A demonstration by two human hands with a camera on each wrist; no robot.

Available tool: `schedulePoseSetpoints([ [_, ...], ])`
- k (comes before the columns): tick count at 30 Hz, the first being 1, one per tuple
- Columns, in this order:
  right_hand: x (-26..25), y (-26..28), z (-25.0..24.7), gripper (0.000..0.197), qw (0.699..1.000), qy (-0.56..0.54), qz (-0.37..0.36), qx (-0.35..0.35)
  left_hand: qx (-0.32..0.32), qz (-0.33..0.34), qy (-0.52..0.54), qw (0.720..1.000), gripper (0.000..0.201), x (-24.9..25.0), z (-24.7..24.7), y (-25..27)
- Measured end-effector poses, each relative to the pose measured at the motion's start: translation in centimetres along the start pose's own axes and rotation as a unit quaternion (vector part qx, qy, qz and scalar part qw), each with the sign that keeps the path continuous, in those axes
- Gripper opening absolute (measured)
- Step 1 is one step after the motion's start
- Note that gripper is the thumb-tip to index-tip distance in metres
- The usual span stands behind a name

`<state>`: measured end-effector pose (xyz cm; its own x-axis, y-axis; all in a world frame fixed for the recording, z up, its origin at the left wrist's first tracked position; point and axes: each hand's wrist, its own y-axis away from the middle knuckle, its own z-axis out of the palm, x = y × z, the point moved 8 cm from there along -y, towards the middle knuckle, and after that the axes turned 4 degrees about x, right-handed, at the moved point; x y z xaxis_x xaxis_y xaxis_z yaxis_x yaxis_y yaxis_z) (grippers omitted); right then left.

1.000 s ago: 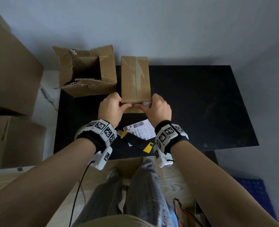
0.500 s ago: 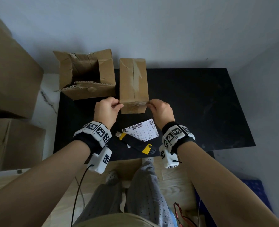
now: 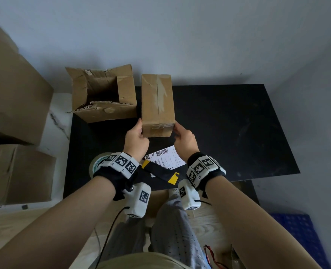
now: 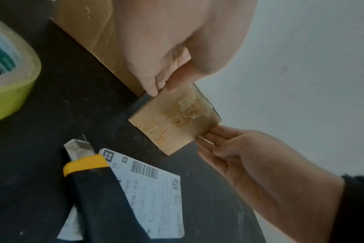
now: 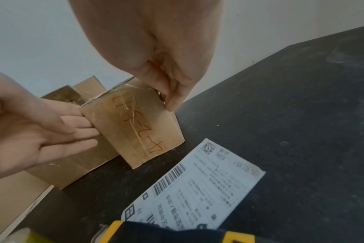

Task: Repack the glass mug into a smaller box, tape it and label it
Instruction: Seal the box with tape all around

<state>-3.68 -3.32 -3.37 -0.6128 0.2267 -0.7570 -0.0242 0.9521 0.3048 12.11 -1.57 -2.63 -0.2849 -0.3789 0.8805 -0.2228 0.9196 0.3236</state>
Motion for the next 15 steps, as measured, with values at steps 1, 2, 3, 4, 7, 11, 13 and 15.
schedulePoseSetpoints([
  [1, 0.23, -0.18, 0.15, 0.067, 1.000, 0.008, 0.011, -0.010, -0.012, -0.015, -0.010, 1.000, 0.060, -0.16, 0.08, -0.22],
  [2, 0.44, -0.26, 0.30, 0.066, 0.999, 0.013, 0.022, -0.021, -0.025, -0.034, -0.019, 0.999, 0.055, -0.43, 0.13, -0.45],
  [3, 0.65, -0.27, 0.39, 0.065, 0.999, 0.014, 0.034, -0.030, -0.035, -0.055, -0.025, 0.998, 0.053, -0.73, 0.14, -0.63],
  [4, 0.81, -0.21, 0.36, 0.065, 0.999, 0.009, 0.043, -0.032, -0.040, -0.067, -0.030, 0.996, 0.055, -0.93, 0.03, -0.66],
  [7, 0.66, 0.15, -0.04, 0.068, 0.998, -0.030, 0.046, -0.014, -0.039, -0.057, -0.006, 0.998, 0.070, -0.58, -0.39, -0.26],
  [11, 0.05, -0.05, 0.53, 0.075, 0.998, -0.048, 0.026, -0.014, -0.049, -0.059, 0.042, 0.996, 0.074, -0.20, -0.02, 0.21],
  [13, -0.03, -0.01, 0.58, 0.076, 0.998, -0.055, 0.024, -0.007, -0.057, -0.059, 0.048, 0.995, 0.078, -0.16, 0.26, 0.12],
  [15, 0.04, 0.03, 0.47, 0.077, 0.998, -0.063, 0.021, -0.006, -0.069, -0.066, 0.061, 0.994, 0.084, -0.30, 0.35, 0.01],
])
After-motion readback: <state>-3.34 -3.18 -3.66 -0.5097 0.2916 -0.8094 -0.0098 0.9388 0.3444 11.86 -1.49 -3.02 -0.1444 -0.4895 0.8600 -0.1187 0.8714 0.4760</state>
